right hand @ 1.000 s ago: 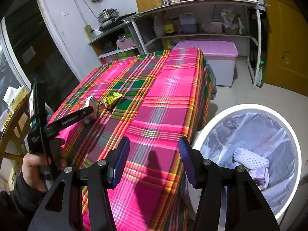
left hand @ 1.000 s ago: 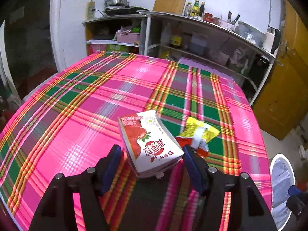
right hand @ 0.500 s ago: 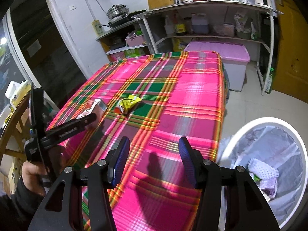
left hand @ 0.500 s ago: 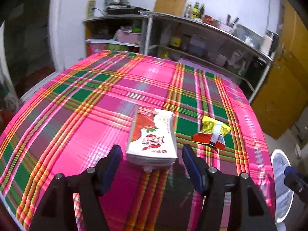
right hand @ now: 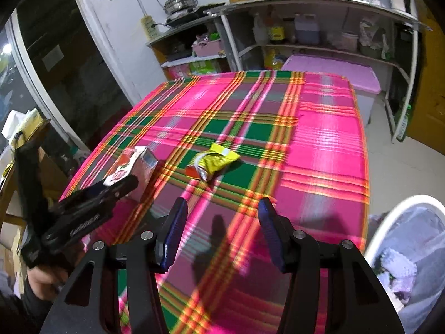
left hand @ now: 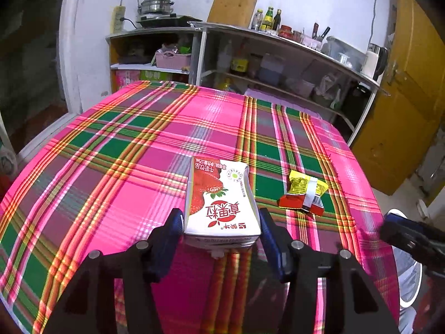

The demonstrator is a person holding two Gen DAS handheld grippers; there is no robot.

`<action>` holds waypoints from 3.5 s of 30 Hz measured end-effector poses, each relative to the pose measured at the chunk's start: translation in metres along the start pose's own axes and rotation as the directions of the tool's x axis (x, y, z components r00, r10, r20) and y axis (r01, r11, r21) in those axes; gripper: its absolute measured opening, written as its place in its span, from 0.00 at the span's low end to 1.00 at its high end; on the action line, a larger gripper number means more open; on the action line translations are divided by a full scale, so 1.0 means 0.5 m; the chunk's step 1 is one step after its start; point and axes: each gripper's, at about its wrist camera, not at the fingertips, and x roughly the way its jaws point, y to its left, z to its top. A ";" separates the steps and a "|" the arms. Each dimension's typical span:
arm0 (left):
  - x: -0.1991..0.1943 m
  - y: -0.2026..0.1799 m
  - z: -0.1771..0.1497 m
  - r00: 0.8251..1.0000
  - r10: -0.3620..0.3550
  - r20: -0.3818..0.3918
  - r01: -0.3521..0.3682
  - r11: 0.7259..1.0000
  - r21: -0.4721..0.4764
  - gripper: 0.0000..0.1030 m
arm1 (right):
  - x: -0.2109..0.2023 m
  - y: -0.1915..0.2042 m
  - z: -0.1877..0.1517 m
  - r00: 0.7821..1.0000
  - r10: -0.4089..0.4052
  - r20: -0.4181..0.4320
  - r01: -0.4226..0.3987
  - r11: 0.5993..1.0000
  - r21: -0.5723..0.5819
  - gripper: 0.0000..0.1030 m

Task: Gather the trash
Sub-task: 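Grasp the yellow snack packet with the right gripper, then carry the juice carton and snack packet over the white bin with both grippers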

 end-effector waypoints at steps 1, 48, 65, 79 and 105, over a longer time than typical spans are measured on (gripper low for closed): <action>-0.004 0.005 -0.001 1.000 -0.003 0.002 0.003 1.000 -0.004 0.53 | 0.016 0.007 0.008 1.000 0.003 -0.013 -0.003 1.000 0.001 0.52; -0.111 -0.055 -0.052 0.993 -0.114 0.028 0.112 0.992 0.050 0.53 | -0.081 0.009 -0.047 0.995 -0.062 0.077 0.060 0.998 0.018 0.28; -0.212 -0.237 -0.110 0.970 -0.242 0.022 0.232 0.949 0.213 0.53 | -0.258 -0.050 -0.141 0.972 -0.145 0.186 0.136 0.989 0.057 0.28; -0.260 -0.326 -0.136 0.949 -0.315 0.008 0.300 0.912 0.281 0.53 | -0.336 -0.102 -0.192 0.954 -0.205 0.219 0.185 0.977 0.109 0.28; -0.209 -0.480 -0.149 0.927 -0.364 -0.089 0.371 0.853 0.367 0.53 | -0.377 -0.241 -0.245 0.939 -0.277 0.206 0.223 0.942 0.250 0.28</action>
